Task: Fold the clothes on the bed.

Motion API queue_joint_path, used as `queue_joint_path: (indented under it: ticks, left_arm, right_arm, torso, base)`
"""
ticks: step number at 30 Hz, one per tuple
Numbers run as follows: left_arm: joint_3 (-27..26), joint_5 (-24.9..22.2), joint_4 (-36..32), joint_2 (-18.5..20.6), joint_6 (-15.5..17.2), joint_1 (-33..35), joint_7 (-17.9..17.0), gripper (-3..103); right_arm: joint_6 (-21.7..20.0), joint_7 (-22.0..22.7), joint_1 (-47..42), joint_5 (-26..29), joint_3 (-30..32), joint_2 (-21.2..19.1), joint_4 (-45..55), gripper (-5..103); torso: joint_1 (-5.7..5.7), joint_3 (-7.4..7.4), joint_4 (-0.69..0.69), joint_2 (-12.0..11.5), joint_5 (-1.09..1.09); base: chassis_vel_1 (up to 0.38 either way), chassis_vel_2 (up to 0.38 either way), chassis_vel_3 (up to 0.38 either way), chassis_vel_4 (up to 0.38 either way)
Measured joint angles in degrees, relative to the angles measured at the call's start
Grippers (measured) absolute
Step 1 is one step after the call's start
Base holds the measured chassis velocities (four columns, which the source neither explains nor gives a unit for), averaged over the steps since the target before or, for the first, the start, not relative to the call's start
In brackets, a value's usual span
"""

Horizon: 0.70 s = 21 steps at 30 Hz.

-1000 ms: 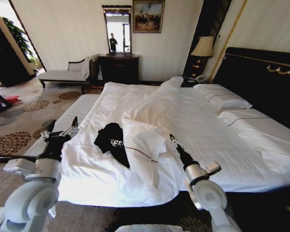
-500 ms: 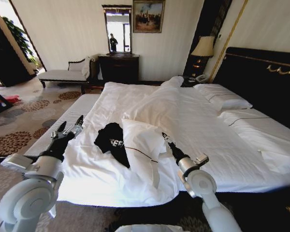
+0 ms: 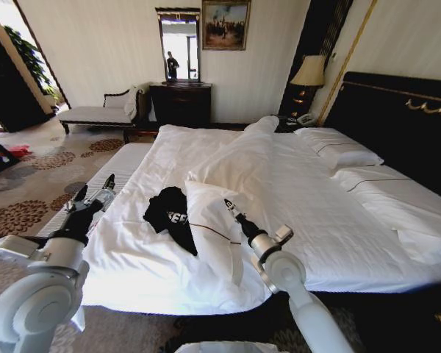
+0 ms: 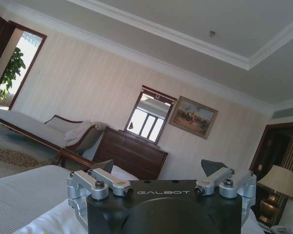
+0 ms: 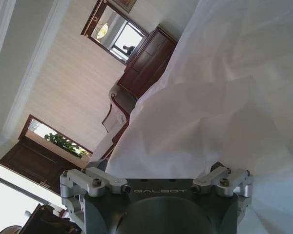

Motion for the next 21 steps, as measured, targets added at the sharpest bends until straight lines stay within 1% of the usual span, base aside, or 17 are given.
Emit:
queue_joint_path:
  ticks: [6, 11, 16, 21]
  left_arm:
    - [0.1, -0.1, 0.0, 0.3, 0.0, -0.9, -0.2, 100]
    - [0.1, 0.0, 0.0, 0.2, -0.1, -1.1, -0.3, 100]
    - [0.7, 0.8, 0.0, -0.2, -0.1, -1.3, -0.3, 100]
    - [0.8, 1.4, 0.0, -0.4, -0.2, -1.1, -0.3, 100]
  right_arm:
    - [0.3, 0.2, 5.4, -0.9, -2.5, -0.1, -5.6, 100]
    - [0.9, 0.2, 8.7, -0.7, -2.3, 0.0, -8.6, 100]
    - [1.0, 0.2, 11.3, 0.4, -1.2, 0.4, -9.3, 100]
    - [1.2, -0.6, 11.2, 0.6, -1.3, 0.0, -9.1, 100]
  torso:
    - [0.0, 0.0, -0.01, 0.0, 0.0]
    - [0.0, 0.0, -0.01, 0.0, 0.0]
    - [0.0, 0.0, -0.01, 0.0, 0.0]
    - [0.0, 0.0, -0.01, 0.0, 0.0]
  base:
    - [0.0, 0.0, 0.0, 0.0]
    - [0.0, 0.0, 0.0, 0.0]
    - [0.0, 0.0, 0.0, 0.0]
    - [0.0, 0.0, 0.0, 0.0]
